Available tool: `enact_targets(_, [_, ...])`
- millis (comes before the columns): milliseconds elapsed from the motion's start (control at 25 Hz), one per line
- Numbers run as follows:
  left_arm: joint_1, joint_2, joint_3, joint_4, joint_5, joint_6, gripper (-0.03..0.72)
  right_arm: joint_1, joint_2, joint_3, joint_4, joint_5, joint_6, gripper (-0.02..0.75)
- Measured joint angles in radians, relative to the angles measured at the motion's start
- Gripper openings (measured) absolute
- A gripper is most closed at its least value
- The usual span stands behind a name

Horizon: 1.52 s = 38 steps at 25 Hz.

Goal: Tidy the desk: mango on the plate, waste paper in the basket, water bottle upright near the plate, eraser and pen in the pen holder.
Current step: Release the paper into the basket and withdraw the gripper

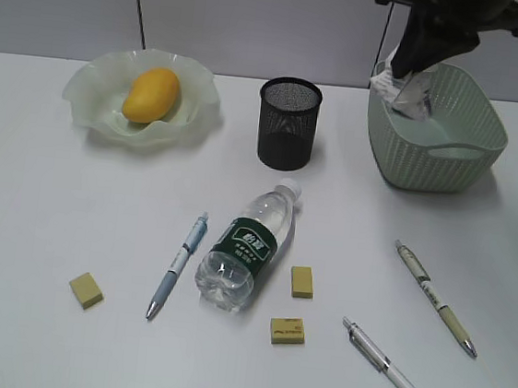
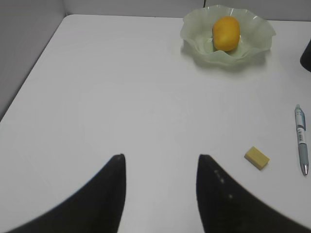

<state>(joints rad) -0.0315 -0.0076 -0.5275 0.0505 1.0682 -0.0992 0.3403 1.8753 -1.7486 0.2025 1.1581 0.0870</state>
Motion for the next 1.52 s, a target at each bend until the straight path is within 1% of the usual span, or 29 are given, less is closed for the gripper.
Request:
enact_targets(200, [0.000,0.000,0.000,0.000,0.000,0.000,0.361,-0.076,0.000,-0.019,-0.032,-0.069,0.004,0.014])
enact_targets(400, [0.000,0.000,0.000,0.000,0.000,0.000,0.326,-0.157,0.021,-0.019,-0.064,-0.147,0.007,0.014])
enact_targets(520, [0.000,0.000,0.000,0.000,0.000,0.000,0.302,-0.190,0.056,-0.022,-0.093,-0.202,0.007,0.014])
enact_targets(680, [0.000,0.000,0.000,0.000,0.000,0.000,0.262,-0.210,0.126,-0.050,-0.124,-0.276,0.007,0.014])
enact_targets(800, [0.000,0.000,0.000,0.000,0.000,0.000,0.246,-0.211,0.192,-0.107,-0.152,-0.301,0.007,0.014])
enact_targets(1000, [0.000,0.000,0.000,0.000,0.000,0.000,0.243,-0.211,0.299,-0.228,-0.196,-0.300,0.007,0.014])
enact_targets(1160, [0.000,0.000,0.000,0.000,0.000,0.000,0.242,-0.211,0.345,-0.284,-0.192,-0.283,0.007,0.019])
enact_targets(1200, [0.000,0.000,0.000,0.000,0.000,0.000,0.242,-0.211,0.349,-0.290,-0.192,-0.283,0.007,0.035])
enact_targets(1280, [0.000,0.000,0.000,0.000,0.000,0.000,0.242,-0.211,0.354,-0.292,-0.192,-0.283,0.007,0.103])
enact_targets(1320, [0.000,0.000,0.000,0.000,0.000,0.000,0.242,-0.211,0.354,-0.292,-0.192,-0.283,0.007,0.163])
enact_targets(1520, [0.000,0.000,0.000,0.000,0.000,0.000,0.242,-0.211,0.354,-0.292,-0.192,-0.284,0.007,0.529])
